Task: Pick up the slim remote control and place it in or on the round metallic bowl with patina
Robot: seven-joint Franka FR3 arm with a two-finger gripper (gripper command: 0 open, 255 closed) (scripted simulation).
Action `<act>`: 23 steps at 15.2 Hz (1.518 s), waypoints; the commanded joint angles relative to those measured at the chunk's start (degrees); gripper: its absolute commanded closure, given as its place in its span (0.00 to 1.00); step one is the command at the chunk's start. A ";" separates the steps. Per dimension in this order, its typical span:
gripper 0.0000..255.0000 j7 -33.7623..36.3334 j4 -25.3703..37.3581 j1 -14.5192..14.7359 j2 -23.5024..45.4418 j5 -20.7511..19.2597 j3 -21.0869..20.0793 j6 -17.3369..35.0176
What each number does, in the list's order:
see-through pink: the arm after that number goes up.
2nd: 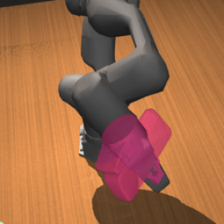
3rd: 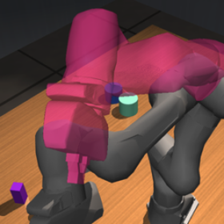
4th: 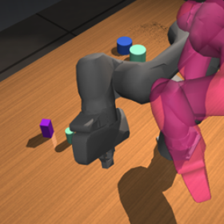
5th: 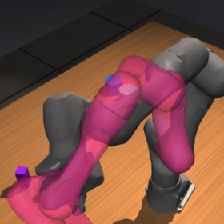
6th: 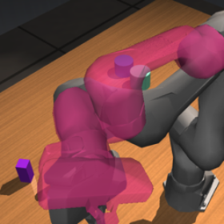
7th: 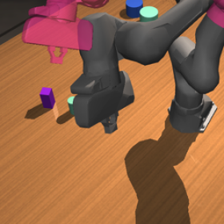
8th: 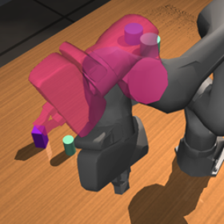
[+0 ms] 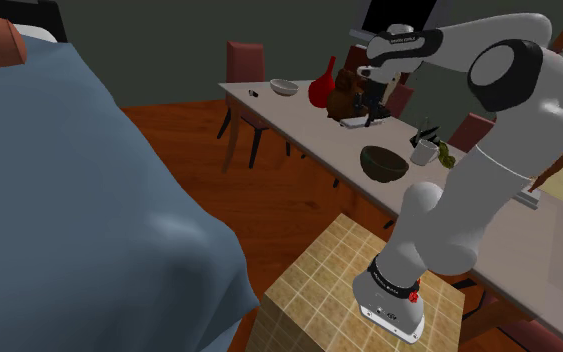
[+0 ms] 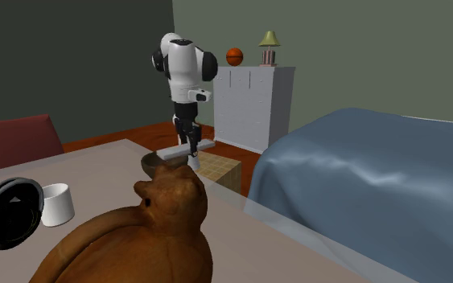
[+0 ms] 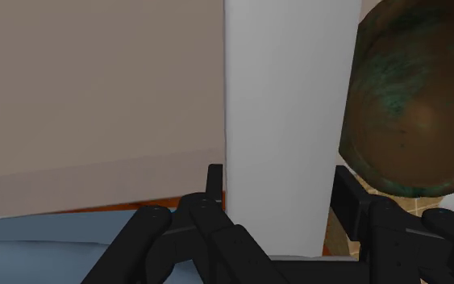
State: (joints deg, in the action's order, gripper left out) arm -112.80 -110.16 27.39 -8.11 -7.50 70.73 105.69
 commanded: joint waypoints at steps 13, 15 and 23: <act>1.00 7.51 -19.72 -23.03 -31.20 -22.66 -19.41 -5.80; 1.00 7.65 -21.00 -23.05 -31.10 -23.11 -18.67 -4.33; 1.00 8.13 -25.70 -22.76 -30.14 -24.94 -15.26 1.73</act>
State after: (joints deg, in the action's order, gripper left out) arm -104.64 -135.36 4.56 -38.43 -32.18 54.94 106.61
